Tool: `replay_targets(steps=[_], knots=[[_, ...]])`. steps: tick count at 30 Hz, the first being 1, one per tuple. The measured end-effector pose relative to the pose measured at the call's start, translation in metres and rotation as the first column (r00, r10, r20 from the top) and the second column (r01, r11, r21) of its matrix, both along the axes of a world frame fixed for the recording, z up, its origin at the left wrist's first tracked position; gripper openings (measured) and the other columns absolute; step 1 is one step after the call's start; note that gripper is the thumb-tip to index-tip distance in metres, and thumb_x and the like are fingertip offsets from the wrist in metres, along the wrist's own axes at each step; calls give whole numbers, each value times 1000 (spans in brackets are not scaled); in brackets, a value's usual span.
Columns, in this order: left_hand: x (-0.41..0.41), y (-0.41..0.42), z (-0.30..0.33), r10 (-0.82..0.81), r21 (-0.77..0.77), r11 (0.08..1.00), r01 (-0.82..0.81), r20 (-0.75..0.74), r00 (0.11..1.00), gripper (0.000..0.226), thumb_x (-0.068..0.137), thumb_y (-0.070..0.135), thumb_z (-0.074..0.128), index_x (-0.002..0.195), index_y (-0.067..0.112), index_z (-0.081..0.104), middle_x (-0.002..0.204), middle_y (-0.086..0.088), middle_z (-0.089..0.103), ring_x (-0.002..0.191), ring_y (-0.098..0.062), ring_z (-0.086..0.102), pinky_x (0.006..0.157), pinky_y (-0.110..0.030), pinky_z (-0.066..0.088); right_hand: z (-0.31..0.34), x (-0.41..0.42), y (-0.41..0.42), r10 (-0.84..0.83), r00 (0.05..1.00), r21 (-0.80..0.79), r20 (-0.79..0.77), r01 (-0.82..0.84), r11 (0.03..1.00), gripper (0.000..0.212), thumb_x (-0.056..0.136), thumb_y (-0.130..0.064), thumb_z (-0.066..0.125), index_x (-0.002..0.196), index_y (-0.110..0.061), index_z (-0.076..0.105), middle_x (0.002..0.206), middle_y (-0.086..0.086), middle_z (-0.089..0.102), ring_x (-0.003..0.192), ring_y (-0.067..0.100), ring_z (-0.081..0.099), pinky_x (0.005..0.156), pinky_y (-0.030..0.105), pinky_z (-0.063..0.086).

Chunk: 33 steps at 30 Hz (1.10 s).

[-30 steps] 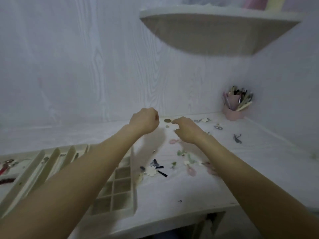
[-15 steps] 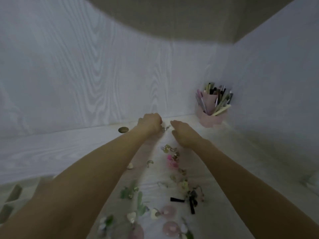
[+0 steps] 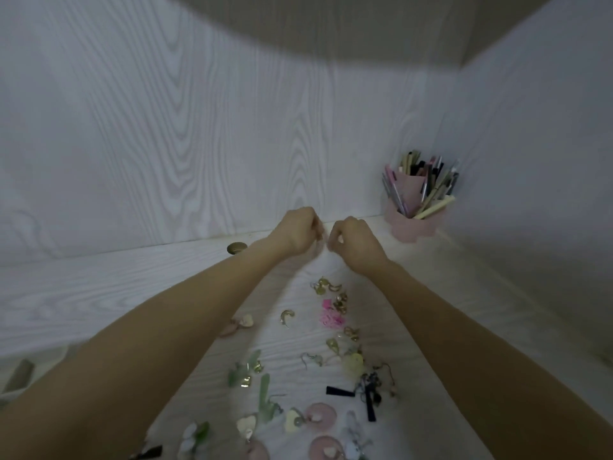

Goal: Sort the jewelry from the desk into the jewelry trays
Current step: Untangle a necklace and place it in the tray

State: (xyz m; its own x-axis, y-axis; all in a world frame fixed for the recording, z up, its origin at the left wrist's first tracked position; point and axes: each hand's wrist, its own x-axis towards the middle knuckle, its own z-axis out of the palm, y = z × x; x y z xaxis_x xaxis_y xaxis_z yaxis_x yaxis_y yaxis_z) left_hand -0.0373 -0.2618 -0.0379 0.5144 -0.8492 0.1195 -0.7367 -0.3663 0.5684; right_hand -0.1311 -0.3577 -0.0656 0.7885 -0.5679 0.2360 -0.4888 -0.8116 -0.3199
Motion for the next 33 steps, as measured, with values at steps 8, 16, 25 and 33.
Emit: replay_targets(steps=[8,16,25,33], knots=[[-14,69,43,-18,-411,899,-149,-376,927,21,95,0,41,81,13,50,75,-9,59,76,-29,63,76,-33,54,46,-18,60,-60,828,562,557,-323,762,20,92,-2,50,76,-13,48,77,5,65,77,16,63,78,27,50],[-32,153,87,72,-363,910,-200,-337,939,23,97,12,44,98,12,67,81,4,56,65,-8,45,53,-17,36,90,-39,125,-47,792,674,609,-485,557,14,92,1,54,100,1,65,79,7,61,62,13,56,67,24,55],[-52,269,105,131,-286,949,-134,-31,991,11,88,19,64,84,11,71,63,13,56,52,7,49,50,-6,34,108,-45,215,102,816,645,569,-520,559,12,94,-10,53,91,-8,65,83,5,71,70,14,69,72,28,53],[-41,373,102,218,-192,946,-263,-226,949,11,89,15,61,99,12,63,97,1,65,91,-9,58,77,-19,43,128,-20,316,284,760,578,584,-635,513,16,95,-7,52,83,-10,62,75,4,65,62,11,63,64,21,55]])
